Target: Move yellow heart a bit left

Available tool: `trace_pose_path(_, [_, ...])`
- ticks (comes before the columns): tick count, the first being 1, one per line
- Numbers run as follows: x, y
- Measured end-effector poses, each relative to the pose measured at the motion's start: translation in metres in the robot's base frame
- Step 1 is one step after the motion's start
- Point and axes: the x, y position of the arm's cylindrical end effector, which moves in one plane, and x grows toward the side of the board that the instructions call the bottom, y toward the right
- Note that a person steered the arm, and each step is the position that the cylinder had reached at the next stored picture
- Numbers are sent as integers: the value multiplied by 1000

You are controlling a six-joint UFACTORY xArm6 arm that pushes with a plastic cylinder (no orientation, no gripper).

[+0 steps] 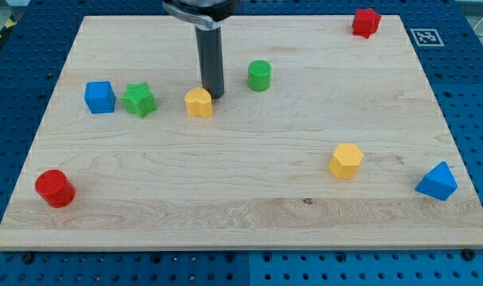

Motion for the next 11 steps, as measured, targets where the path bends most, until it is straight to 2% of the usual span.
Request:
trace_pose_path(2, [2, 46])
trace_pose_path(3, [22, 48])
trace_pose_path(5, [45, 17])
trace_pose_path(11, [45, -8])
